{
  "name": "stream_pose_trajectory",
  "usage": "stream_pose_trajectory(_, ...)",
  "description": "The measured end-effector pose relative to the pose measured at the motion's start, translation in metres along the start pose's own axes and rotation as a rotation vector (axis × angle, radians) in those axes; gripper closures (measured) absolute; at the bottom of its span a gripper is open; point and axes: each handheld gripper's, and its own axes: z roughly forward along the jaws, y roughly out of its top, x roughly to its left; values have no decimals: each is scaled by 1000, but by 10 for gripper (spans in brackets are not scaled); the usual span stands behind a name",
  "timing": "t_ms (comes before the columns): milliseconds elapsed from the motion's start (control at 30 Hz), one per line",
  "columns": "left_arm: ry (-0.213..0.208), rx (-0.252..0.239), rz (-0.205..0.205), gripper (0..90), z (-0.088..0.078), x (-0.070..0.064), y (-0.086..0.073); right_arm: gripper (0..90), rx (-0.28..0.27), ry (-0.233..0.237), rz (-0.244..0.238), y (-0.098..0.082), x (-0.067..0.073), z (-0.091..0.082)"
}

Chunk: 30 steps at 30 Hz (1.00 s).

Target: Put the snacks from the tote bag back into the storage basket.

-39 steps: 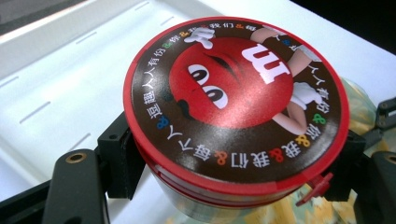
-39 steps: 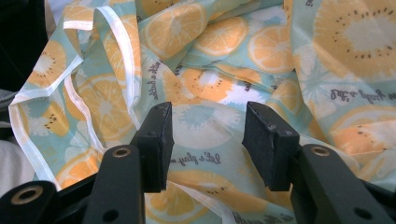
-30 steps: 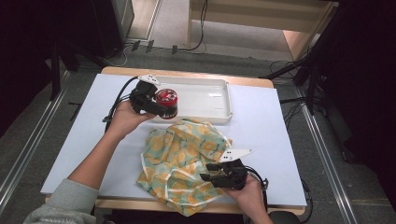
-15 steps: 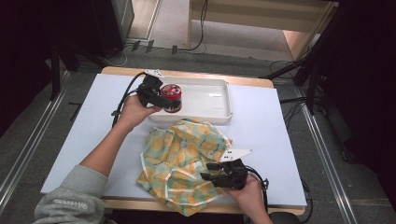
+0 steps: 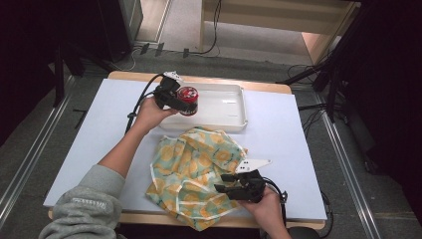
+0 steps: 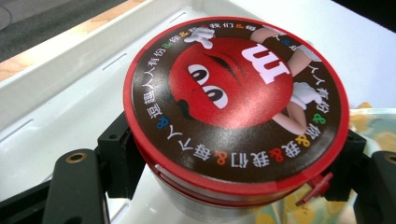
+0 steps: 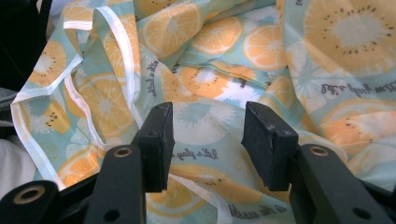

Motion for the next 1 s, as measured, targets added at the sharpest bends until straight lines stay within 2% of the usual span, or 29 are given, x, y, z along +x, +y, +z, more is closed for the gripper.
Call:
stream_pose_trajectory(167, 11, 9, -14, 259, 12, 3, -2, 540, 1, -2, 8, 0, 0, -1)
stream_pose_trajectory(300, 42, 21, -24, 259, 20, 9, -5, 541, 2, -1, 7, -1, 0, -1)
stream_pose_trajectory(533, 63, 12, -41, 259, 26, 15, -8, 540, -7, -5, 16, -1, -2, -4)
stream_pose_trajectory(700, 98, 55, -27, 258, 32, 20, -13, 541, -11, -8, 15, -1, -3, -5)
stream_pose_trajectory(1000, 103, 90, -5, 257, 42, 17, -16, 541, -4, -8, 16, -1, -3, -5)
